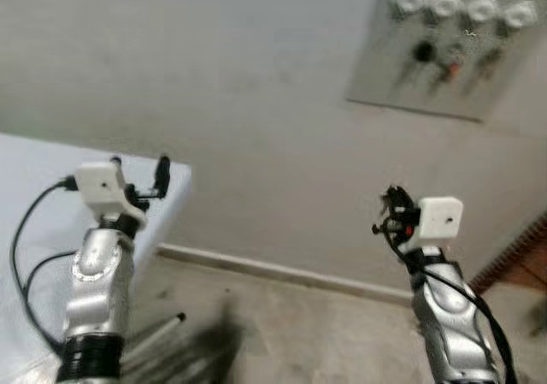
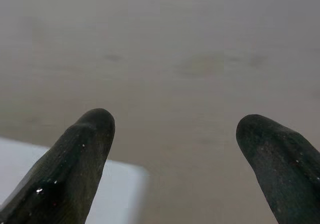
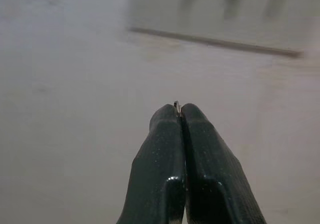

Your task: Hang keys on a hook

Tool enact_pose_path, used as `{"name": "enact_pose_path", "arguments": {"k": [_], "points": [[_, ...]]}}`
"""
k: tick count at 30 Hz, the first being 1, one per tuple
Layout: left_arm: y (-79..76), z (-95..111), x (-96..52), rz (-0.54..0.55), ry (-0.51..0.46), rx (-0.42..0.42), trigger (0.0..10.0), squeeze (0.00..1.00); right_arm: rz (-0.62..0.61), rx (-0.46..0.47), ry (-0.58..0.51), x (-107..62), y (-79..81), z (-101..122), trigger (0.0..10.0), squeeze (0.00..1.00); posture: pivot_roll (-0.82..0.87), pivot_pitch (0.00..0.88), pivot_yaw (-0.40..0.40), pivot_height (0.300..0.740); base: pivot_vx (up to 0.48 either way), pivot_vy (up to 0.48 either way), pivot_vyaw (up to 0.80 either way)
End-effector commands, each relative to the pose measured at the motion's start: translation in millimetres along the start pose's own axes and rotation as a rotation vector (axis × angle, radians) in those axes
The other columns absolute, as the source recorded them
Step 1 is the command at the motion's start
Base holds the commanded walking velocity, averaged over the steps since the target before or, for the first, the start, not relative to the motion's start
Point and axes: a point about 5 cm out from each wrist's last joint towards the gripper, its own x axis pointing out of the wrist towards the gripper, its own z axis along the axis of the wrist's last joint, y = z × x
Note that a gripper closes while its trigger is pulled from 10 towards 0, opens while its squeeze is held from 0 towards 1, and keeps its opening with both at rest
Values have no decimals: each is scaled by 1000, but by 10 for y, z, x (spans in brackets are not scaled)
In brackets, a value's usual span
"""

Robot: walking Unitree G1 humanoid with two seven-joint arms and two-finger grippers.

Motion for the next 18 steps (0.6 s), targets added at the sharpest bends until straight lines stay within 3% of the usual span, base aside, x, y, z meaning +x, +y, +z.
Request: {"name": "enact_pose_path", "arguments": {"k": [1,8,18], "points": [[69,54,0,13,-11,25,10000,0,10,4,-28,26,45,66,10000,0,-32,0,-17,740,0,0,-781],[65,55,-8,10,-10,28,10000,0,5,3,-29,18,41,66,10000,0,-31,0,-17,740,0,0,-787],[66,42,-19,9,9,26,10000,0,-36,4,4,12,40,21,10000,0,-34,0,-12,740,0,0,0]]}}
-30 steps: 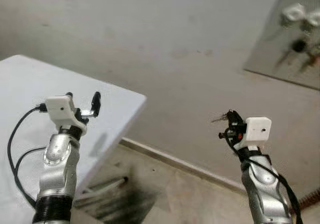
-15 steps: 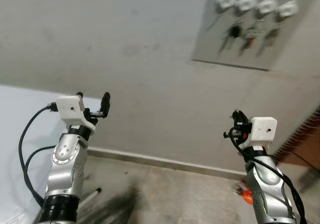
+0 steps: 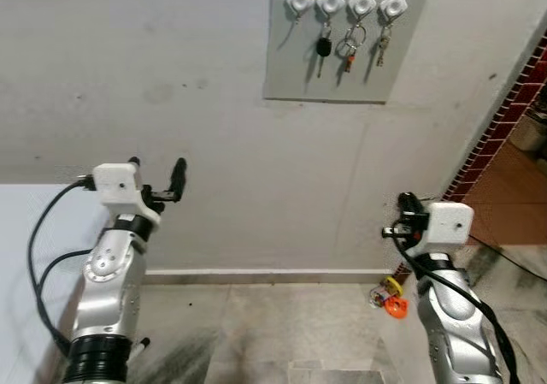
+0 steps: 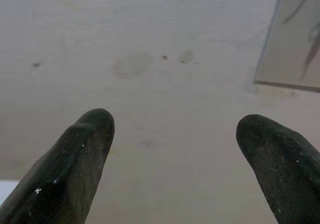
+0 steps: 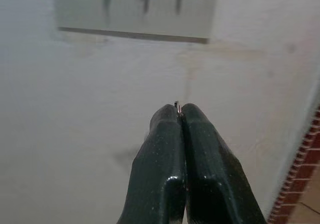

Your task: Hang keys on a hook

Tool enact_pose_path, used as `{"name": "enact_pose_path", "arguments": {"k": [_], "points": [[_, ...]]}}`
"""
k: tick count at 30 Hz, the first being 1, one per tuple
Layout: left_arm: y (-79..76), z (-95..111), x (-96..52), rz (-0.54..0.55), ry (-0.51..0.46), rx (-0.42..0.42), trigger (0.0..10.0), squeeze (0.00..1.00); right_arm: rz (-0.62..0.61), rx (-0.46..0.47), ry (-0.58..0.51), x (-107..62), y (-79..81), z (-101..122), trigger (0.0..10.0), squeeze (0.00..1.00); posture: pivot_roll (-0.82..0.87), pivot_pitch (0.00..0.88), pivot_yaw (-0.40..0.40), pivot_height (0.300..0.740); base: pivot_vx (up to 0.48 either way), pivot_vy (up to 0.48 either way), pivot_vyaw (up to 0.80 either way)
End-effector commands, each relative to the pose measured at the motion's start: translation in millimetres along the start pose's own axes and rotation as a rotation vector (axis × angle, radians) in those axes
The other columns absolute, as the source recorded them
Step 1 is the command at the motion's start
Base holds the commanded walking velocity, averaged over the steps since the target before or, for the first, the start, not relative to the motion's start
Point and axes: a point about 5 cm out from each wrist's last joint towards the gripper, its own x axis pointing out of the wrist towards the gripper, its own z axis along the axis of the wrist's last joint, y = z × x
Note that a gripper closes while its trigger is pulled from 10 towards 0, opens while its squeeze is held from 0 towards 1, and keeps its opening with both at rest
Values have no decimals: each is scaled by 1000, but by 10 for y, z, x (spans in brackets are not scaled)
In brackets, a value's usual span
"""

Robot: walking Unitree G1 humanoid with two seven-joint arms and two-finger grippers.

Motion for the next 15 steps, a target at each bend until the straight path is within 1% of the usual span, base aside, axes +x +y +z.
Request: {"name": "enact_pose_path", "arguments": {"k": [1,3,6,10,15], "points": [[-9,19,8,-7,12,-5,10000,0,-19,-5,-11,15,-24,46,10000,0,-34,0,-12,740,0,0,0],[-20,12,8,-17,23,-20,10000,0,-26,-3,-9,11,-30,47,10000,0,-34,0,-12,740,0,0,0],[-70,12,2,-55,22,6,10000,0,-15,-9,-12,5,-24,51,10000,0,-35,0,-11,740,0,0,0],[-83,16,-6,-73,26,4,10000,0,-7,-18,-17,-3,-14,60,10000,0,-35,0,-9,740,0,0,0],[-58,13,-12,-75,40,-1,10000,0,-8,-11,-18,-15,-8,60,10000,0,-36,0,-3,740,294,0,0]]}}
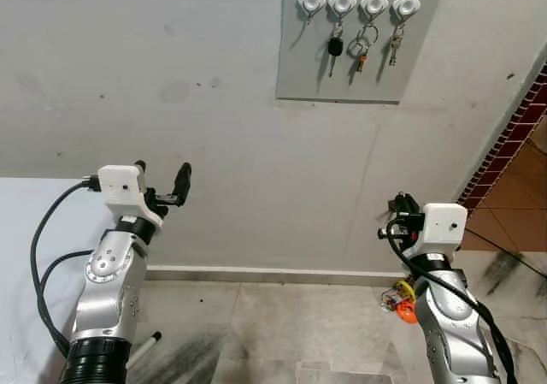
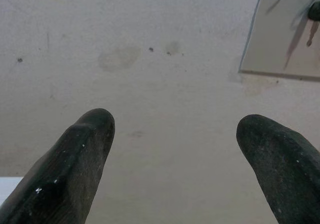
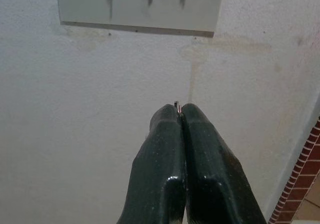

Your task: Hang keys on a hook

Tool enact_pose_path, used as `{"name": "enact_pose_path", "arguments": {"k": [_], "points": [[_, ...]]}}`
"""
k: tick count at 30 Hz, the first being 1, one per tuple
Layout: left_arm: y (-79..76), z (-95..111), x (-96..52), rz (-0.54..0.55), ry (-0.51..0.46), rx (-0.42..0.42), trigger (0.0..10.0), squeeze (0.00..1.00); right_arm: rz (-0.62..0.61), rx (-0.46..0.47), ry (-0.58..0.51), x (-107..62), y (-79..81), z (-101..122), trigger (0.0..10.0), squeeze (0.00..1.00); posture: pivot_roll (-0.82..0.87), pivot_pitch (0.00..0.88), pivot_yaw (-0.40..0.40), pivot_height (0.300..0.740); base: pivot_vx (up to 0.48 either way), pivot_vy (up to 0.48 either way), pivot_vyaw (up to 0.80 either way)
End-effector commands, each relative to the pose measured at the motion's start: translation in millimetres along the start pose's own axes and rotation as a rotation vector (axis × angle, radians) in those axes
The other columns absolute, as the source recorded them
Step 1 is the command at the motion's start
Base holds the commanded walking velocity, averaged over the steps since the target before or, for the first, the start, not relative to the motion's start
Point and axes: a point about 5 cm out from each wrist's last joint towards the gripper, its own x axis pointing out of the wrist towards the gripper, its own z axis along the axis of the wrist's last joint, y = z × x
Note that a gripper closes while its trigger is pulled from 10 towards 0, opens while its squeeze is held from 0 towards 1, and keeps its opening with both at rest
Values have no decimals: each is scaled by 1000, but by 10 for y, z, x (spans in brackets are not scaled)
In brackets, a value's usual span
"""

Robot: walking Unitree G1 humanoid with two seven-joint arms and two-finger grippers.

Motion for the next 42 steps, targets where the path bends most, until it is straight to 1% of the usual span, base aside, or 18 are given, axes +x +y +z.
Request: {"name": "enact_pose_path", "arguments": {"k": [1,42], "points": [[14,33,1,-7,-1,4,10000,0,3,-2,-31,10,8,85,10000,0,-36,0,-3,740,334,0,0],[-27,11,1,-12,7,-20,10000,0,27,-5,-30,-4,36,86,10000,0,-39,0,-11,740,338,0,0]]}}
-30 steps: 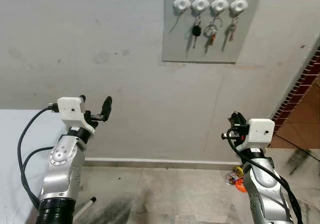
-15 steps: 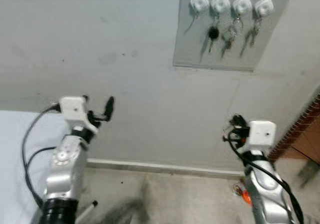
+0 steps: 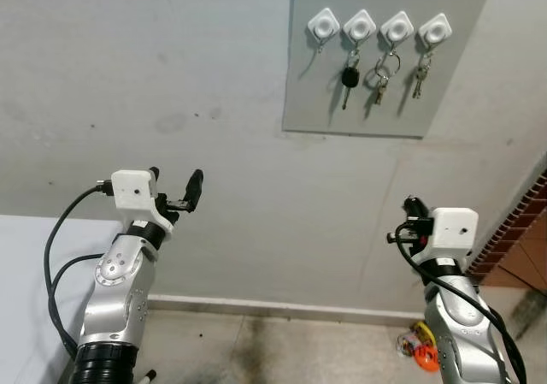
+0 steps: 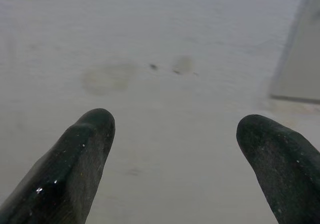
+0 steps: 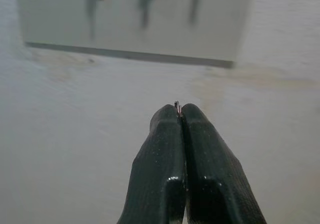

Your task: Hang keys on a hook

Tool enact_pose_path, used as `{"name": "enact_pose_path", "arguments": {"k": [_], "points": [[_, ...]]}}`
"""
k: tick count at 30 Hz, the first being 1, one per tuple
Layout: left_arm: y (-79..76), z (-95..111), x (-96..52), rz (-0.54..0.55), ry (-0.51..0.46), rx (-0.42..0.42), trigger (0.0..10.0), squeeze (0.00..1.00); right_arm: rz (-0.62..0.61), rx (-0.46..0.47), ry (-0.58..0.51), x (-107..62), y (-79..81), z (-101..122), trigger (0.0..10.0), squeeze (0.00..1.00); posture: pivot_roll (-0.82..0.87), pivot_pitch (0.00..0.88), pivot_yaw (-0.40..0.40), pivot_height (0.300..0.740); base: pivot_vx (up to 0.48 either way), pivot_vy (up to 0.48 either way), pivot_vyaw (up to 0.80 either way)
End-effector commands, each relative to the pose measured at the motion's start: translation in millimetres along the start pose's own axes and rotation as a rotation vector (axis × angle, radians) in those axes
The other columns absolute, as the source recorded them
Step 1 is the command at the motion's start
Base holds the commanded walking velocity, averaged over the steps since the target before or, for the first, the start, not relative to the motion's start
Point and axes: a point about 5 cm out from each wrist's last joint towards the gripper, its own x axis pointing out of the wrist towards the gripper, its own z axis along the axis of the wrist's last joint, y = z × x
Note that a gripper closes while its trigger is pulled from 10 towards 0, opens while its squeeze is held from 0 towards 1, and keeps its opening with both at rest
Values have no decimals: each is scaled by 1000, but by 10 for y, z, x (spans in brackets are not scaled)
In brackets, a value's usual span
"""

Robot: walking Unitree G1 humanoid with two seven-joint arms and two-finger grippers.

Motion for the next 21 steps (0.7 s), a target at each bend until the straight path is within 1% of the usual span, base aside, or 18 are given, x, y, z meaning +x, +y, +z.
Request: {"name": "enact_pose_path", "arguments": {"k": [1,12,17,21], "points": [[50,39,5,8,-6,5,10000,0,34,6,-26,38,86,71,10000,0,-39,0,-11,740,337,0,0],[33,27,-2,6,1,6,10000,0,40,1,-21,26,76,66,10000,0,-43,0,-13,740,325,0,0],[-22,26,-3,-14,-3,8,10000,0,58,-7,-20,24,76,72,10000,0,-49,0,-12,740,0,0,0],[-91,47,-8,-65,-12,24,10000,0,84,-20,-31,42,63,106,10000,0,-51,0,-9,740,0,0,0]]}}
